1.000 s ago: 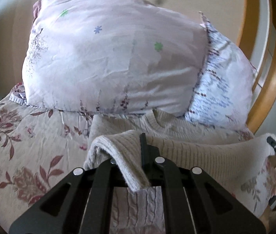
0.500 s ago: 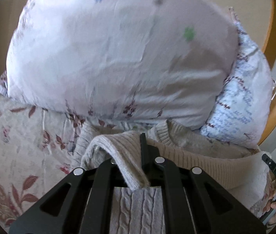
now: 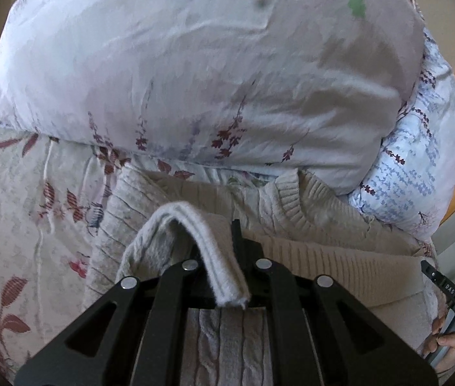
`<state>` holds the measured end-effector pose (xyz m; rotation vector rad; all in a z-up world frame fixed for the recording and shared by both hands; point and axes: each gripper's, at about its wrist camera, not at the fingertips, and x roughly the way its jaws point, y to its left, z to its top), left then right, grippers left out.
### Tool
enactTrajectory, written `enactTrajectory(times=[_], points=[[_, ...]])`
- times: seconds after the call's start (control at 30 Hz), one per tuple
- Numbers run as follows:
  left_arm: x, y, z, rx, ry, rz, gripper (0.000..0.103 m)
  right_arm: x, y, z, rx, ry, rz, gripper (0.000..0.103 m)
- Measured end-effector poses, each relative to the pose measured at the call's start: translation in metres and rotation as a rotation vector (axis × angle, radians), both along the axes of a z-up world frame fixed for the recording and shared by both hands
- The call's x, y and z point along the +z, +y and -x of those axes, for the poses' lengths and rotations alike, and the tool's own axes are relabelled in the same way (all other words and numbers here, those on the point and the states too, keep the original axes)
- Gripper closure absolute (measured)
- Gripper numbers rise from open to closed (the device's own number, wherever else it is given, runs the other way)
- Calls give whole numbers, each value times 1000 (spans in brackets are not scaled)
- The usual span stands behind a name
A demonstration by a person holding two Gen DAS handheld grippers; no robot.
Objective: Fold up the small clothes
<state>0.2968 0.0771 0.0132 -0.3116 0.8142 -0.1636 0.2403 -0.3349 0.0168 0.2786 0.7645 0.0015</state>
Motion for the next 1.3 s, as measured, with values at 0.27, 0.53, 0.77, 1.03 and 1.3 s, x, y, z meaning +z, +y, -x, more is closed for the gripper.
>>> enactTrajectory(times=[0.27,0.53,0.77,1.03,1.3], points=[[2,0,-9,-19,22,83,67,-5,-27,-17,-13,63,-330,65],[14,4,-13,36,-35,114,33,-2,-30,-30,1,5,-474,45],[24,27,14,44,-47,86,33,16,-43,-2,-31,-59,-394,45],[22,46,53,24,-46,-71,44,14,-47,44,-17,-41,-195,54],[6,49,66,-12,-3,-104,68,-10,-29,51,26,53,-87,71]])
